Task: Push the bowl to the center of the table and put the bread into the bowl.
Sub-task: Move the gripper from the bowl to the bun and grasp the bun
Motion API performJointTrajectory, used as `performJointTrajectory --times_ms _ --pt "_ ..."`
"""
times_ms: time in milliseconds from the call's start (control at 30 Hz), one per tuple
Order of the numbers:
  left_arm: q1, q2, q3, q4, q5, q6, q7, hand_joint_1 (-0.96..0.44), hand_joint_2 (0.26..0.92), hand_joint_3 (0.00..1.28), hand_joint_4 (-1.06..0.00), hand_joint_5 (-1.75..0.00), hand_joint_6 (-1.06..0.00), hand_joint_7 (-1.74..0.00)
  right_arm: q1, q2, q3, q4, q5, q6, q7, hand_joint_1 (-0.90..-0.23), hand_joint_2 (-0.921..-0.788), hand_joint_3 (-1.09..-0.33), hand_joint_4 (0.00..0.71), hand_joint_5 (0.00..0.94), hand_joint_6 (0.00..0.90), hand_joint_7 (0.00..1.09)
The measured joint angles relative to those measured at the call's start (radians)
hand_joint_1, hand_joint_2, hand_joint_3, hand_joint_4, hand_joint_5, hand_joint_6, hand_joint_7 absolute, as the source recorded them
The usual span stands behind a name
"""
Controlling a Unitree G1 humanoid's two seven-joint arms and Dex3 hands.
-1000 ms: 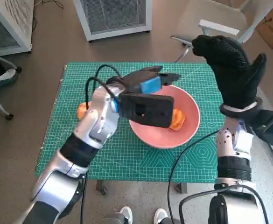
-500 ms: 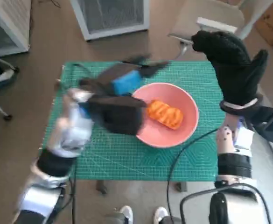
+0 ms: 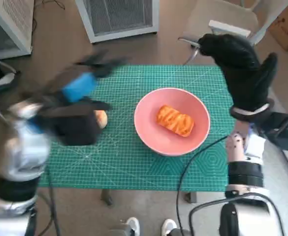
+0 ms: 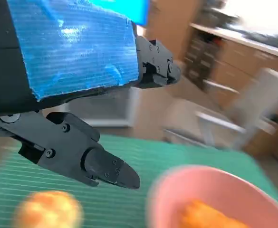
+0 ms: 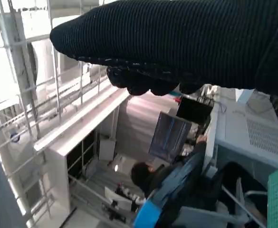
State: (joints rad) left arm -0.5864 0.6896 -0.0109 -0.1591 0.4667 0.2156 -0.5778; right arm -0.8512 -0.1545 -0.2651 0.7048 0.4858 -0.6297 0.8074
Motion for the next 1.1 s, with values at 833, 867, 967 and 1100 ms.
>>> performJointTrajectory --times_ms 833,867,967,1100 --pt "0.133 0.044 0.041 -0.133 0.010 0.083 0.020 -0.37 0.860 0.00 -0.12 0.00 -0.32 -0.02 -0.018 0.021 0.005 0.027 0.000 0.000 0.011 -0.628 -0.921 -0.742 0.256 0.000 0.247 0.22" --pt "0.133 0.044 0.041 -0.134 0.010 0.085 0.020 -0.36 0.858 0.00 -0.12 0.00 -0.33 -0.02 -0.019 0.021 0.005 0.027 0.000 0.000 0.012 -0.627 -0.921 -0.743 0.257 0.000 0.248 0.22" --pt "0.150 0.044 0.045 -0.151 0.016 0.103 0.026 -0.34 0.844 0.00 -0.13 -0.01 -0.33 -0.02 -0.022 0.023 0.005 0.029 0.004 0.003 0.020 -0.627 -0.921 -0.744 0.257 0.001 0.247 0.23" --pt "0.189 0.044 0.047 -0.170 0.029 0.130 0.031 -0.33 0.835 0.00 -0.13 -0.01 -0.33 -0.02 -0.026 0.023 0.002 0.032 0.017 0.011 0.037 -0.626 -0.921 -0.744 0.258 0.001 0.243 0.23"
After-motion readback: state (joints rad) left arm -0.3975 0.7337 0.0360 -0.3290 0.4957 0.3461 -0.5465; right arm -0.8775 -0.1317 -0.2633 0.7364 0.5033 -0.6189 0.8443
